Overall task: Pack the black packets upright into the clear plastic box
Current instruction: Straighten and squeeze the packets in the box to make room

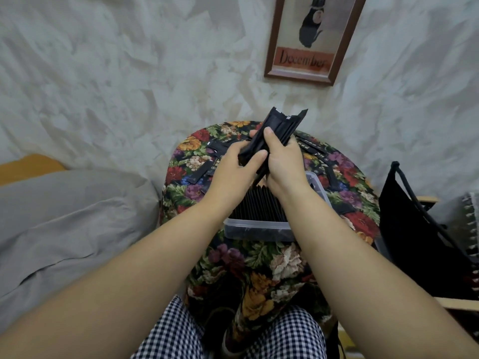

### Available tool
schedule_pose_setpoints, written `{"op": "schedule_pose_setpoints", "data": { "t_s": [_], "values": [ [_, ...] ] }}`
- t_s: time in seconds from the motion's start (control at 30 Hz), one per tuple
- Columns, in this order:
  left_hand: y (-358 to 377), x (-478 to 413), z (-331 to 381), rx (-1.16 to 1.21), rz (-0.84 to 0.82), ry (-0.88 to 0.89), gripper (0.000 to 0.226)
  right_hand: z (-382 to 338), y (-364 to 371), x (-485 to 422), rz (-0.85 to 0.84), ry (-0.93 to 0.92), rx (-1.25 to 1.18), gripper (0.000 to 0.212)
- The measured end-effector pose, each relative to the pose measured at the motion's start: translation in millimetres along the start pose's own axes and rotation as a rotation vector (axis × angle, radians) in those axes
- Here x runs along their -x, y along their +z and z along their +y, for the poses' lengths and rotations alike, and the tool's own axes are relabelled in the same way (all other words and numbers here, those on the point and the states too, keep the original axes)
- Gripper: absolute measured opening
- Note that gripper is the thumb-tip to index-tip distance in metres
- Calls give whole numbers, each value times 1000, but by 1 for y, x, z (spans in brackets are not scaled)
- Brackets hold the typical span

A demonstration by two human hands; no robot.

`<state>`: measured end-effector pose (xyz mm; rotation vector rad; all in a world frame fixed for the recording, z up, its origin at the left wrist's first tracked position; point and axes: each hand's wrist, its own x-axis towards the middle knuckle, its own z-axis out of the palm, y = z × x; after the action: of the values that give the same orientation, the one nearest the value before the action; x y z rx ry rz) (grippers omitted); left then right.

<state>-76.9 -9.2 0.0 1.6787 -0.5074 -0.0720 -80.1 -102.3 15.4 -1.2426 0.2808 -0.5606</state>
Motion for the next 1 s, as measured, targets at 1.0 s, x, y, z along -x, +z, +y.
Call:
{"op": "schedule_pose_setpoints", "data": {
  "t_s": [1.0],
  "values": [
    [-21, 24, -60, -422, -41, -50, 38, -8, -70, -12, -287, 416, 845, 30]
  ]
}}
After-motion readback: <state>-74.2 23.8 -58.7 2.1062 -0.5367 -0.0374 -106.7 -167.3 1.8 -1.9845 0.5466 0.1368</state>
